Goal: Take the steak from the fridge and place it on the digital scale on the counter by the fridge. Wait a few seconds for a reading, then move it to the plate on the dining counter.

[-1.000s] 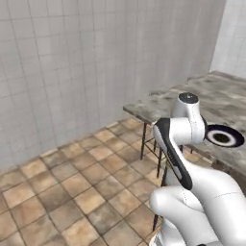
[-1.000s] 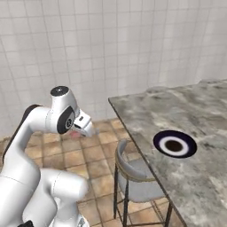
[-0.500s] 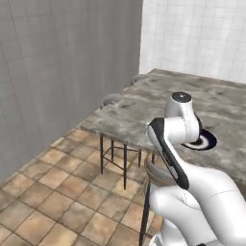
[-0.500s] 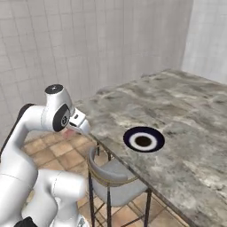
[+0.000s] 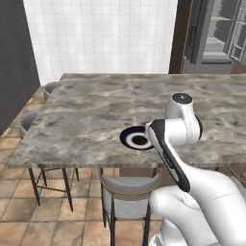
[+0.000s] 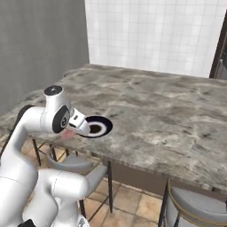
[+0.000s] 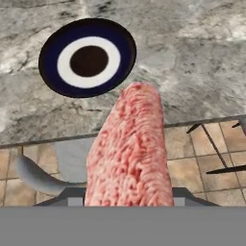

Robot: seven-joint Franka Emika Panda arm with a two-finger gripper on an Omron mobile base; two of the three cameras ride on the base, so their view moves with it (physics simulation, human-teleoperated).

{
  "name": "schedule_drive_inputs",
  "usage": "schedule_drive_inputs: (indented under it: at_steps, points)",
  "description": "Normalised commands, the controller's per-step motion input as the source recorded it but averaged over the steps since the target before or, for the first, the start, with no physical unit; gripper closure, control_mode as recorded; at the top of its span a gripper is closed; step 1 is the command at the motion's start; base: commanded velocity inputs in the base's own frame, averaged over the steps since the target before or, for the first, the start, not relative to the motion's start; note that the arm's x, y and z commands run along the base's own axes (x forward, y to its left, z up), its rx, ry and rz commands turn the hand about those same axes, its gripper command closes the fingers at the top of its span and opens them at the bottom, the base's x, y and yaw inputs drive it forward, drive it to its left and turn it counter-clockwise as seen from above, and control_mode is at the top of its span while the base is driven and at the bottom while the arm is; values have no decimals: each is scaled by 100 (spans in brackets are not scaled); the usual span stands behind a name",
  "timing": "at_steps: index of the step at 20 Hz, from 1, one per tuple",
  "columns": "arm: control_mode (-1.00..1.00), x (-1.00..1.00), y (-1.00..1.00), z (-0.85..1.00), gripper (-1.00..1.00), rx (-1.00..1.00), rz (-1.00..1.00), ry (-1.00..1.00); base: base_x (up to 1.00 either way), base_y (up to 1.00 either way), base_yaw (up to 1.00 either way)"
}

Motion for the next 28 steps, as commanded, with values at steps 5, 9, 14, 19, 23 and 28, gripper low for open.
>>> schedule_drive_inputs:
  at_steps: [5,9,14,19,23,28]
  points:
    - [100,0,0,0,100,0,0,0,80,80,-59]
    - [-100,25,16,-4,100,0,-9,3,75,72,-31]
    - [-100,100,21,-21,100,0,-25,13,0,0,0]
    - [-100,100,30,-35,100,0,-12,10,0,0,0]
    - [-100,100,35,-45,100,0,-9,11,0,0,0]
    - [-100,100,4,-54,100,2,-1,5,0,0,0]
